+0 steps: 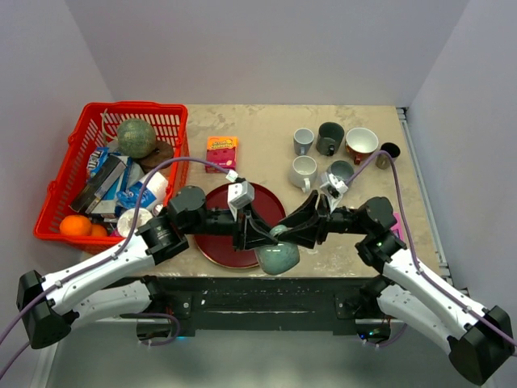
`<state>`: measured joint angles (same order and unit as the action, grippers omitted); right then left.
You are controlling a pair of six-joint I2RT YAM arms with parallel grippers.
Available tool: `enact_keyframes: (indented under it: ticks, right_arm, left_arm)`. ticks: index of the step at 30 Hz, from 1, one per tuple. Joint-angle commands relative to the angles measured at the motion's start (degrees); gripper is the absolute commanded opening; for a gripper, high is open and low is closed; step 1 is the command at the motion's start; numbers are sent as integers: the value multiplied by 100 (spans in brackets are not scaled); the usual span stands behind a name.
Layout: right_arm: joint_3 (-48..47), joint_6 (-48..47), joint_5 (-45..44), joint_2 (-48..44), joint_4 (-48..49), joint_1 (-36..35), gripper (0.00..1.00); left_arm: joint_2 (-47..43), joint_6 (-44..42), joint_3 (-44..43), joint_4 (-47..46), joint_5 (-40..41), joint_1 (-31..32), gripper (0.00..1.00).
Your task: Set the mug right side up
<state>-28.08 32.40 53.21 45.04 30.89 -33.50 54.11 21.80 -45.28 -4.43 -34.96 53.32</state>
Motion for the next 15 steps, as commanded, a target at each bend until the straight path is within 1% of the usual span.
enact_keyframes:
  ticks: [1, 2, 4, 5, 9, 12, 13, 14, 15]
  right_arm:
    - [-348, -436, 251, -56, 154, -87, 40]
    - [-356, -480, 277, -91, 110, -87, 23]
    - [-409, -699, 251, -144, -214, -105, 5]
    - [-427, -787, 225, -179, -372, -105, 0]
    - [-637, -1060, -55, -285, -1171, -105, 0]
    - [-856, -1271, -460, -320, -1742, -113, 0]
    - [-918, -1359, -704, -337, -1884, -105, 0]
    - [-980, -1403, -837, -329, -2042, -113, 0]
    - [-1111, -1456, -943, -320, -2339, -105, 0]
  left_arm:
    - [21, 193, -394, -1016, -512, 21, 0]
    - [30, 193, -403, -1008, -494, 21, 0]
    - [21, 184, -394, -1008, -433, 21, 0]
    - [4, 184, -386, -1008, -424, 21, 0]
    - [-23, 123, -412, -903, -258, 21, 0]
    - [-23, 35, -499, -543, 67, 21, 1]
    - [-40, 17, -552, -307, 190, 21, 6]
    - [-41, -9, -570, -191, 461, 21, 21]
    - [-58, -27, -579, -86, 577, 21, 32]
